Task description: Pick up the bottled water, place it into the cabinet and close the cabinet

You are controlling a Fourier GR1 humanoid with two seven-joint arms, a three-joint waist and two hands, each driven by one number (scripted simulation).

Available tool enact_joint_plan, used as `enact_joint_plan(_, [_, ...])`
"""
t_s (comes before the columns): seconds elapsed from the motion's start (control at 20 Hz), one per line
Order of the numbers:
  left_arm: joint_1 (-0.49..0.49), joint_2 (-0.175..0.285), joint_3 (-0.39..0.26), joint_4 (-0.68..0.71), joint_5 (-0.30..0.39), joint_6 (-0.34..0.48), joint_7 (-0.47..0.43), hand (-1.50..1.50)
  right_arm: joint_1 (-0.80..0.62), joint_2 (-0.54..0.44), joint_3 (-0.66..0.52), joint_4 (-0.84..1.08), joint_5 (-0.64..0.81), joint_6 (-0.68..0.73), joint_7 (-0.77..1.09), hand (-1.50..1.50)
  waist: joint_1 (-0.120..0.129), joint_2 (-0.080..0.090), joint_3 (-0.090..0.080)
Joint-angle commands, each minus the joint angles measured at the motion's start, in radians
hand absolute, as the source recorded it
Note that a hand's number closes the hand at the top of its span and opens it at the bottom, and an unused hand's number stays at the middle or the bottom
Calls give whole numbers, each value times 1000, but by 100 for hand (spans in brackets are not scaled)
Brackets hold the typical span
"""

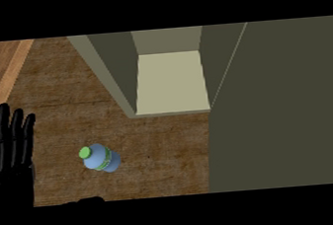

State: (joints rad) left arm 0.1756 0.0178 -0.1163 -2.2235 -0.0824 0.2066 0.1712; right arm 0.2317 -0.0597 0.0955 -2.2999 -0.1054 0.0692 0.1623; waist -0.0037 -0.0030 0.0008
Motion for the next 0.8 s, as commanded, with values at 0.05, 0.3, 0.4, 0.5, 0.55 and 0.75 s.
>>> enact_joint_plan(0.05, [157, -17, -173, -113, -73, 109, 79, -150, 146, 26, 58, -65, -24, 17, 3, -150, 3, -1, 0])
enact_joint_plan(0.3, [201, -18, -345, -107, -226, 226, 69, -150, 262, 24, 143, -245, 25, 13, 87, -150, -2, -2, -1])
enact_joint_plan(0.4, [212, -18, -366, -194, -281, 223, 168, -150, 225, 13, 88, -159, -22, 36, 48, -150, 3, 0, 0])
enact_joint_plan(0.5, [148, -18, -290, -113, -248, 212, 144, -150, 263, 17, 107, -206, -16, 35, 46, -150, -1, 1, -1])
enact_joint_plan(0.55, [261, -3, -334, -130, -227, 211, 80, -150, 338, 1, 134, -310, -14, 43, 73, -150, -2, -2, -1])
enact_joint_plan(0.75, [264, 2, -303, -57, -191, 227, 23, -150, 375, -17, 95, -284, -48, 72, 25, -150, -4, -1, -1])
